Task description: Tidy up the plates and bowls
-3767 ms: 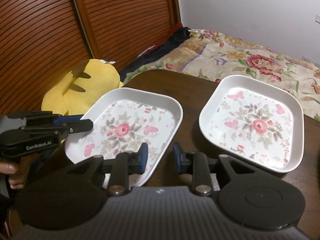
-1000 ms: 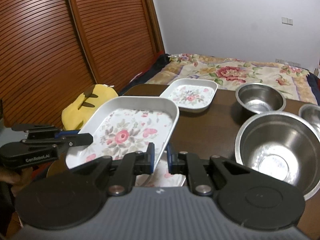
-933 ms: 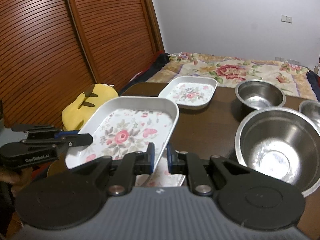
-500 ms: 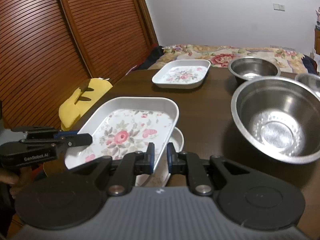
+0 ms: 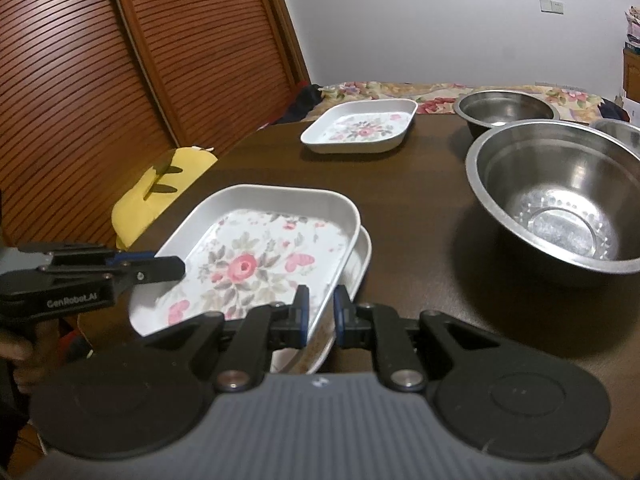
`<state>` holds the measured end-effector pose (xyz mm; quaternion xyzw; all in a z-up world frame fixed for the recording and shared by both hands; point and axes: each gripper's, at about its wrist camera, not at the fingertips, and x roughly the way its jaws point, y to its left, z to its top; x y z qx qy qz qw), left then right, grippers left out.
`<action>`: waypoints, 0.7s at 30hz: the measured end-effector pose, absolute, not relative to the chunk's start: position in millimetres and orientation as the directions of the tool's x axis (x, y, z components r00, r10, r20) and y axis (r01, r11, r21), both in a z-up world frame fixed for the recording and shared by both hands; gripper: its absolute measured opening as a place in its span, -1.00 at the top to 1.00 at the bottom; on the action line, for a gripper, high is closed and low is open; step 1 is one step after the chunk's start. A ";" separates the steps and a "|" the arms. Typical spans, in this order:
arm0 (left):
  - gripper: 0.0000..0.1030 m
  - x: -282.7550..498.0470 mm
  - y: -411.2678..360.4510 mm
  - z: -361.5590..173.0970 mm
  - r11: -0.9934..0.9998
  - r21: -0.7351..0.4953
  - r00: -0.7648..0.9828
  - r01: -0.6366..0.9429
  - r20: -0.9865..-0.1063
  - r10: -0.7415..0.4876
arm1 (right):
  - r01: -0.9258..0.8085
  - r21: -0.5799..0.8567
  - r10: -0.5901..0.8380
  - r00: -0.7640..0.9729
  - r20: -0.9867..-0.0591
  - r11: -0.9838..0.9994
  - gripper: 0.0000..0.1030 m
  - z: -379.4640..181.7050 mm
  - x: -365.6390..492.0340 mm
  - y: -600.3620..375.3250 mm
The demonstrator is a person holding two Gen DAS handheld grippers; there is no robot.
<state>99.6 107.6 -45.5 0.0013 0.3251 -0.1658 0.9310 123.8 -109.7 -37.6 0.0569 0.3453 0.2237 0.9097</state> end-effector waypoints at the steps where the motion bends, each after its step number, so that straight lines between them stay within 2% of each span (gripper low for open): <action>1: 0.73 99.6 106.7 -45.9 0.945 -0.106 0.733 0.309 -0.607 -0.308 | -0.366 0.256 0.443 0.664 -0.602 0.895 0.72 -37.9 123.4 -109.4; 13: 0.73 100.2 100.7 -54.0 0.949 -0.054 0.745 0.312 -0.606 -0.279 | -0.359 0.146 0.375 0.731 -0.570 0.922 0.69 -43.9 110.1 -98.7; 21: 0.73 101.0 103.1 -62.5 0.955 -0.050 0.740 0.293 -0.620 -0.260 | -0.347 0.171 0.381 0.740 -0.554 0.922 0.65 -50.7 110.6 -102.4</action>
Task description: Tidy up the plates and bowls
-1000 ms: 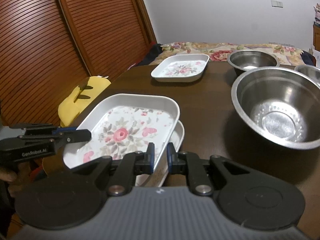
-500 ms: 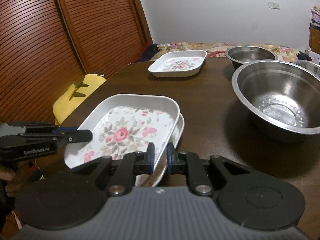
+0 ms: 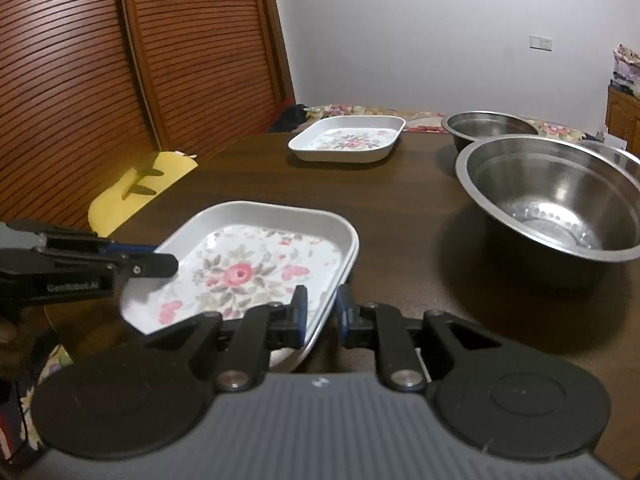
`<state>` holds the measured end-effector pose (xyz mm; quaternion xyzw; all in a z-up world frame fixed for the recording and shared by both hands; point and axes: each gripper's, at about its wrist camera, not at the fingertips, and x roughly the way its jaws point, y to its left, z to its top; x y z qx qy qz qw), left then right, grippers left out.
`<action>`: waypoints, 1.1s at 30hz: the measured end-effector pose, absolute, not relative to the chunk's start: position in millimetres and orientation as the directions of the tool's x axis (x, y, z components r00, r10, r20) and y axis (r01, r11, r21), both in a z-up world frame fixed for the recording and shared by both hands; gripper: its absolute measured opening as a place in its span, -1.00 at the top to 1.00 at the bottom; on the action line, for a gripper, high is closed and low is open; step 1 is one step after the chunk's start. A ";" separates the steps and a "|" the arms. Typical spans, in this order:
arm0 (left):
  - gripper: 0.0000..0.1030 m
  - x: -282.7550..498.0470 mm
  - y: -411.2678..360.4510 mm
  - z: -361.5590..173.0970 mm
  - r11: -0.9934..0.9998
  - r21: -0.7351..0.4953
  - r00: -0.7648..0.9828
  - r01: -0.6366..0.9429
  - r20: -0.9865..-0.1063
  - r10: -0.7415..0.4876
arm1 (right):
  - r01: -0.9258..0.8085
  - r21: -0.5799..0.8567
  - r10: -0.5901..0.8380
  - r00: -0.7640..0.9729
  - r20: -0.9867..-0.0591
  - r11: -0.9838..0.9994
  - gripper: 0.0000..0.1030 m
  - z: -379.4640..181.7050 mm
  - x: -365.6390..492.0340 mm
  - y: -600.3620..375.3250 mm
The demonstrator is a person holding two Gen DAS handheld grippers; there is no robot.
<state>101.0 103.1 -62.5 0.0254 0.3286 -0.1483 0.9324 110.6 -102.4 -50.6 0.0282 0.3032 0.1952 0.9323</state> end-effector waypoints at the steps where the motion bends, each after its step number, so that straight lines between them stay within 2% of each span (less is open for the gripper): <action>1: 0.73 101.4 103.2 -63.3 0.955 -0.052 0.738 0.292 -0.622 -0.260 | -0.345 0.178 0.384 0.738 -0.555 0.921 0.65 -51.6 111.5 -103.6; 10: 0.71 102.0 104.9 -64.1 0.955 -0.062 0.739 0.291 -0.619 -0.266 | -0.345 0.196 0.394 0.734 -0.553 0.918 0.63 -54.8 110.3 -105.2; 17: 0.59 103.0 106.6 -60.7 0.954 -0.072 0.745 0.291 -0.608 -0.273 | -0.343 0.200 0.395 0.734 -0.552 0.918 0.62 -55.1 110.1 -103.6; 21: 0.58 108.4 106.0 -48.3 0.949 -0.057 0.757 0.311 -0.589 -0.283 | -0.340 0.194 0.389 0.737 -0.553 0.920 0.62 -53.0 109.9 -104.2; 27: 0.57 123.9 105.7 -17.0 0.943 -0.036 0.791 0.330 -0.534 -0.297 | -0.360 0.153 0.386 0.770 -0.507 0.920 0.62 -15.2 114.0 -114.6; 30: 0.51 134.2 106.9 -7.2 0.942 -0.044 0.800 0.332 -0.516 -0.306 | -0.362 0.132 0.379 0.794 -0.475 0.923 0.62 9.3 121.3 -125.0; 33: 0.51 147.4 107.1 0.7 0.942 -0.034 0.809 0.334 -0.503 -0.304 | -0.362 0.146 0.387 0.802 -0.456 0.921 0.55 29.9 133.1 -136.3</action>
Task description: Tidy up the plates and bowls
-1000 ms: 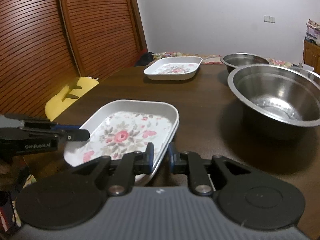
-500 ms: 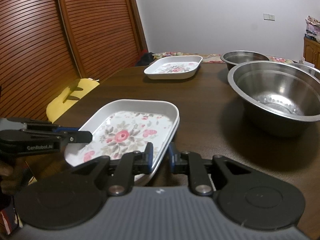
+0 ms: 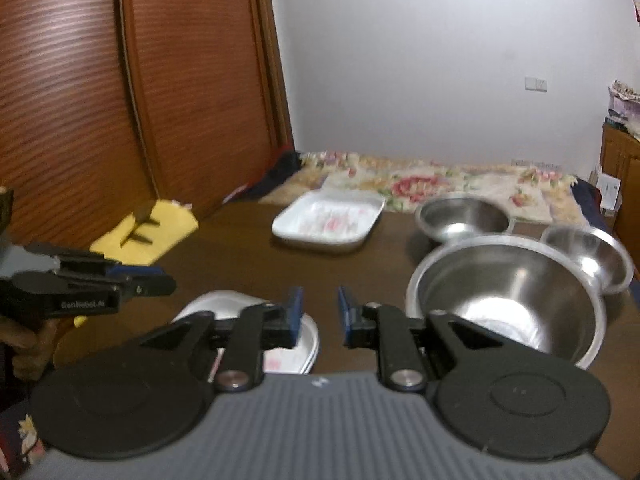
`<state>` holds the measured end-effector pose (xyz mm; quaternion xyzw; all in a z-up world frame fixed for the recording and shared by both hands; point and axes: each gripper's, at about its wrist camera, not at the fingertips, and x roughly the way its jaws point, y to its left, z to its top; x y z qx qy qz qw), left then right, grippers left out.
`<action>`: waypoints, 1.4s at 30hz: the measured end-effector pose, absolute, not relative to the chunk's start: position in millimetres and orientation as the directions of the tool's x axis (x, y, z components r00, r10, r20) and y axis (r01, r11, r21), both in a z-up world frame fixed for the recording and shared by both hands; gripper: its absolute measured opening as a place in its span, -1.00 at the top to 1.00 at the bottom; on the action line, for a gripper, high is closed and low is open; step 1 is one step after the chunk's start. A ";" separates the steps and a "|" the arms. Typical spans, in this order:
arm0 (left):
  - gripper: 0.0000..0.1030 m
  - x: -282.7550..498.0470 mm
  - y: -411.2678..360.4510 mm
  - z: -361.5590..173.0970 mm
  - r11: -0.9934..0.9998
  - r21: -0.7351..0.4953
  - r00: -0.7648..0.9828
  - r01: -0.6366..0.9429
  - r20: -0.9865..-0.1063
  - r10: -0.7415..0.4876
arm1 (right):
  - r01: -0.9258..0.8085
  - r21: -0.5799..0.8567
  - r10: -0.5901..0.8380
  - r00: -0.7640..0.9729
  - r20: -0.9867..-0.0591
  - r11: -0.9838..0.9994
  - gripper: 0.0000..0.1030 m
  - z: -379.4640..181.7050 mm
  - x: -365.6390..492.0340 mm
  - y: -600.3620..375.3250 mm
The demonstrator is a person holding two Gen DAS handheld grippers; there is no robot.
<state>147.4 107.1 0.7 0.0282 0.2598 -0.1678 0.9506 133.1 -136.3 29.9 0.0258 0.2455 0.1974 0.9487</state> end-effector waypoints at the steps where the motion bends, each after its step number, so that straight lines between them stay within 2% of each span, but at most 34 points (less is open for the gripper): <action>1: 0.51 152.6 107.6 3.1 0.943 -0.025 0.813 0.332 -0.500 -0.300 | -0.363 0.151 0.391 0.801 -0.454 0.920 0.55 34.9 138.2 -139.1; 10: 0.51 214.4 110.8 6.3 0.942 0.004 0.815 0.335 -0.504 -0.287 | -0.384 0.070 0.368 0.795 -0.483 0.921 0.55 56.7 185.2 -142.2; 15: 0.47 246.4 109.7 1.5 0.943 0.003 0.802 0.333 -0.527 -0.282 | -0.414 0.087 0.397 0.760 -0.515 0.906 0.54 57.1 213.1 -136.5; 17: 0.32 257.7 108.3 -2.2 0.941 0.001 0.794 0.338 -0.538 -0.285 | -0.415 0.110 0.405 0.737 -0.540 0.903 0.43 50.9 230.1 -133.5; 18: 0.32 263.6 107.8 -4.6 0.940 -0.003 0.788 0.342 -0.544 -0.288 | -0.413 0.126 0.410 0.724 -0.554 0.902 0.31 47.2 238.9 -132.4; 29: 0.32 323.1 102.6 -25.8 0.932 -0.019 0.744 0.363 -0.596 -0.302 | -0.407 0.166 0.405 0.615 -0.677 0.898 0.29 16.8 322.6 -113.8; 42: 0.50 359.5 111.5 -52.4 0.932 -0.066 0.709 0.357 -0.631 -0.316 | -0.411 0.196 0.401 0.505 -0.765 0.890 0.30 -14.9 365.3 -101.4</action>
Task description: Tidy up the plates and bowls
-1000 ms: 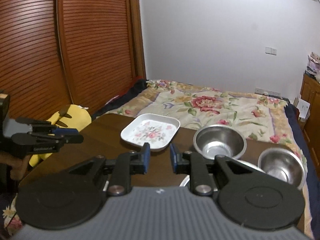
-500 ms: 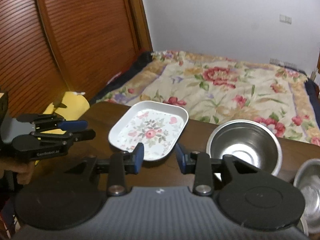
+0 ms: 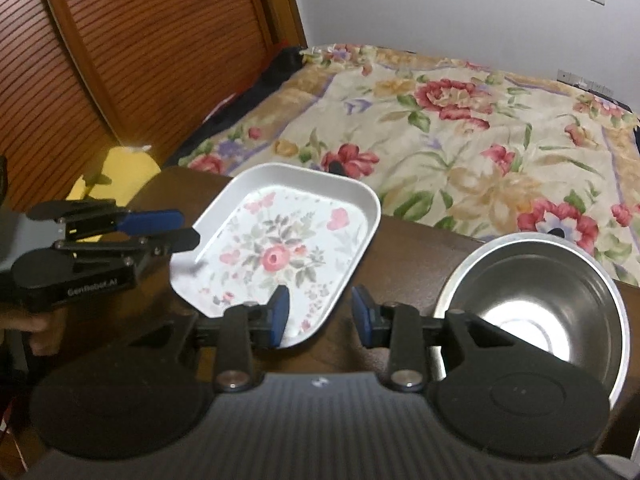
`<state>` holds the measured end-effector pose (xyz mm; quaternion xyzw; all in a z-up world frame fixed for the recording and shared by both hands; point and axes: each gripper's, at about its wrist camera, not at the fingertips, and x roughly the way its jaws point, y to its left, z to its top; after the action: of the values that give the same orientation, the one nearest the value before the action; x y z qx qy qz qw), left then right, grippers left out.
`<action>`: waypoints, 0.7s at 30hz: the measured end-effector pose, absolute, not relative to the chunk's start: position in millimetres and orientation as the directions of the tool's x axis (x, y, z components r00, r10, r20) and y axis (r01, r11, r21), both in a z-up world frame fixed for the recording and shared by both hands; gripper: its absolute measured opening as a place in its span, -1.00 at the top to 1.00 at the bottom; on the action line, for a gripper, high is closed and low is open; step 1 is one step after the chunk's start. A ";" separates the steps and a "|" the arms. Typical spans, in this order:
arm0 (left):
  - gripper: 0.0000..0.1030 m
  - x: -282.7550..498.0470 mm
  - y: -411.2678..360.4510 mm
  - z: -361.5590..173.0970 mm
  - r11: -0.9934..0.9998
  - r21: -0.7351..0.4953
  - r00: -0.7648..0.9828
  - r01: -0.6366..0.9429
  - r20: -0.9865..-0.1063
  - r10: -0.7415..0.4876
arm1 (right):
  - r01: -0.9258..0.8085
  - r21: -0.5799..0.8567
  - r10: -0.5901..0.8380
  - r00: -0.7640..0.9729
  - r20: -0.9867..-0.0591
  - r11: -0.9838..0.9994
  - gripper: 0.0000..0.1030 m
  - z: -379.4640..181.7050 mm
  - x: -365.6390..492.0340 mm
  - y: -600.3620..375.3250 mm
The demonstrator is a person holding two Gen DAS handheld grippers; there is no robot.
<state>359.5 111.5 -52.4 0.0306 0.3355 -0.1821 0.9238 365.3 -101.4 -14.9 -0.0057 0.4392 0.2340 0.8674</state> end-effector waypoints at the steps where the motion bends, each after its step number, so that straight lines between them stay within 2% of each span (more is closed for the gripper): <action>1: 0.50 360.3 111.5 -53.8 0.932 -0.068 0.707 0.357 -0.632 -0.317 | -0.410 0.196 0.400 0.501 -0.768 0.890 0.31 -16.1 365.6 -100.2; 9: 0.55 363.1 110.9 -57.8 0.930 -0.082 0.702 0.358 -0.633 -0.326 | -0.408 0.189 0.391 0.497 -0.775 0.893 0.34 -22.0 370.2 -96.0; 11: 0.63 365.0 111.9 -59.0 0.931 -0.082 0.701 0.356 -0.636 -0.323 | -0.404 0.188 0.387 0.495 -0.777 0.895 0.37 -23.3 371.0 -95.7; 16: 0.64 368.5 116.3 -63.6 0.933 -0.106 0.695 0.345 -0.639 -0.330 | -0.399 0.176 0.373 0.496 -0.784 0.900 0.51 -24.2 374.0 -93.5; 17: 0.65 369.3 117.6 -64.0 0.931 -0.117 0.692 0.345 -0.638 -0.337 | -0.401 0.170 0.370 0.498 -0.784 0.900 0.65 -24.8 374.4 -93.1; 18: 0.65 369.0 117.0 -63.5 0.931 -0.121 0.692 0.345 -0.638 -0.339 | -0.408 0.161 0.367 0.497 -0.786 0.899 0.71 -25.2 374.4 -92.9; 21: 0.69 368.2 115.4 -63.2 0.930 -0.118 0.693 0.347 -0.636 -0.340 | -0.411 0.152 0.360 0.495 -0.791 0.899 0.72 -24.6 374.2 -93.9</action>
<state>368.2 115.4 -63.2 0.0057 0.3444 -0.1866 0.9201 374.2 -93.9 -24.6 -0.0283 0.4503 0.2231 0.8641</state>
